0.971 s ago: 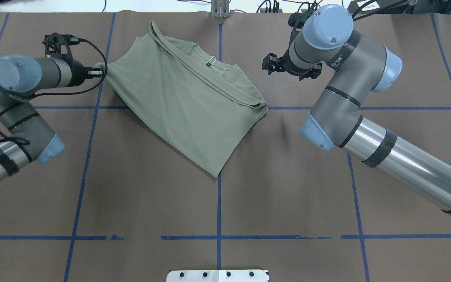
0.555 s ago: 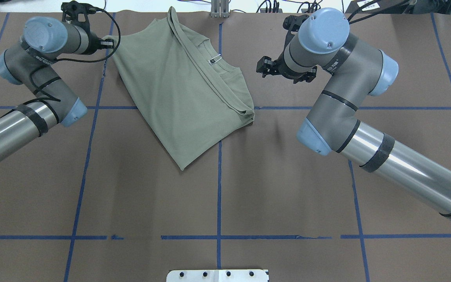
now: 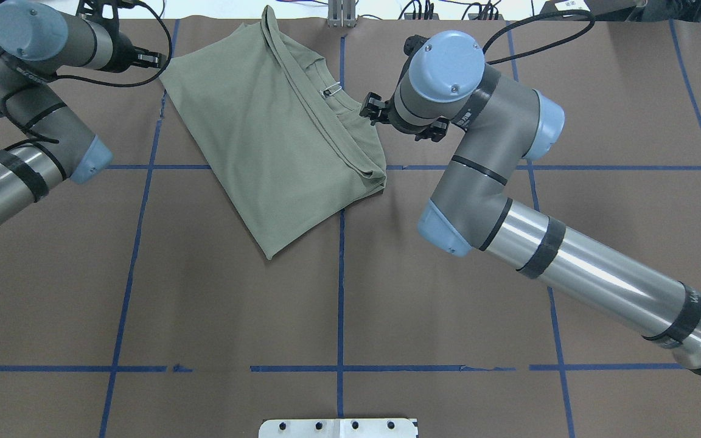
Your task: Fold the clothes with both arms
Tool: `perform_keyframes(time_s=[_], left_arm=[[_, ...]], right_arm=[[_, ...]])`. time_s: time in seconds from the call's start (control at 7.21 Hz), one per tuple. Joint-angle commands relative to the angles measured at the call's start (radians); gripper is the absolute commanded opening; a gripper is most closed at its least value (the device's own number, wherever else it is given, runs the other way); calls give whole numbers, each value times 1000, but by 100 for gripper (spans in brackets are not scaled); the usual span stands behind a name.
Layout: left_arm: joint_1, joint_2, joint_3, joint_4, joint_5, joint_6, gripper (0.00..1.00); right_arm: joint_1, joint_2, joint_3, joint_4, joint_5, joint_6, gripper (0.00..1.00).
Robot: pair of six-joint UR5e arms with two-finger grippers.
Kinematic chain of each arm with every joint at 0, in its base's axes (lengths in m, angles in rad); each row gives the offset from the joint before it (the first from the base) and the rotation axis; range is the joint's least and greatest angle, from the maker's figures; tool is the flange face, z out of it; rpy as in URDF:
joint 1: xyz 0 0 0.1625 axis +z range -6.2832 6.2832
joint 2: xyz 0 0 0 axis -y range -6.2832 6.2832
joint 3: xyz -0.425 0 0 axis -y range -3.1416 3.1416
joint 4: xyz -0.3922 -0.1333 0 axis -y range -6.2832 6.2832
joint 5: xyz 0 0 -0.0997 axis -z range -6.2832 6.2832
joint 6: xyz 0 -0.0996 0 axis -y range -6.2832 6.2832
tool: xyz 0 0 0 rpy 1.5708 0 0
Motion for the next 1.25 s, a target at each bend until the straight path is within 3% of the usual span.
perform_keyframes(time_s=[0.0, 0.28, 0.83, 1.11], left_arm=[[-10, 85, -145, 4, -64, -11, 100], [-1, 86, -147, 3, -66, -47, 100], [4, 88, -144, 1, -64, -49, 100], [4, 88, -144, 1, -64, -49, 100]], right_arm=[[-24, 84, -142, 22, -53, 79, 69], [-46, 80, -204, 45, -70, 72, 67], [-89, 60, -204, 39, -80, 82, 67], [-90, 57, -204, 39, -84, 82, 59]])
